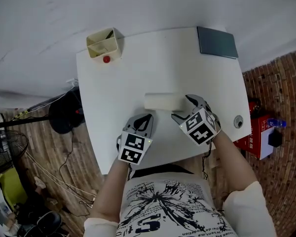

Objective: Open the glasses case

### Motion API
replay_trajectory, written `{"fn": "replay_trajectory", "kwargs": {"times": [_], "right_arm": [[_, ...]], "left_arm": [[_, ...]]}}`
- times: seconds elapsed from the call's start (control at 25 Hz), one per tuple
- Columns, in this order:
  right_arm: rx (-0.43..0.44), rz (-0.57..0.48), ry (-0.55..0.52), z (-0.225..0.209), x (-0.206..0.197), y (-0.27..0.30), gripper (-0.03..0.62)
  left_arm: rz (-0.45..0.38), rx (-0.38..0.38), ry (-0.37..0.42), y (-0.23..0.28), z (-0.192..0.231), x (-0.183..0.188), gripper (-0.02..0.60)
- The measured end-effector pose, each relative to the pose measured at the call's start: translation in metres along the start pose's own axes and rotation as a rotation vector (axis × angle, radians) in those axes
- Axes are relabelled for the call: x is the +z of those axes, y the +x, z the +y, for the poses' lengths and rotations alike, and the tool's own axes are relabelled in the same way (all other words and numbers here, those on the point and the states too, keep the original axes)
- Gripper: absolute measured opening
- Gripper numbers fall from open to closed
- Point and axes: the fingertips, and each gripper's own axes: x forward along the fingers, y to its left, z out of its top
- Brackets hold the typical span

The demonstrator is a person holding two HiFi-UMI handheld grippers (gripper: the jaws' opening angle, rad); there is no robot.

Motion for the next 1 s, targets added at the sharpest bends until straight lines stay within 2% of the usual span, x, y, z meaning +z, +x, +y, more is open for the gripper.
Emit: {"fn": "replay_trajectory", "kwargs": {"times": [0.24,0.44,0.76,1.0], "right_arm": [[0.008,0.066,-0.069,-0.004,0.003,0.018,0.371],[-0.02,0.101,-0.135,-0.006,0.002,0.022,0.337],[0.02,0.098,-0.157,-0.009,-0.001,0.019,0.33],[0.08,0.116,-0.177,-0.007,0.004,0.017,0.305]], "left_arm": [[0.039,-0.027,-0.007,0.019,0.012,-0.004,0.014],[0.06,-0.026,-0.062,0.027,0.019,-0.009,0.014],[0.06,-0.017,-0.062,0.029,0.015,-0.008,0.014],[0.064,-0.017,-0.124,0.029,0.017,-0.008,0.014]]}}
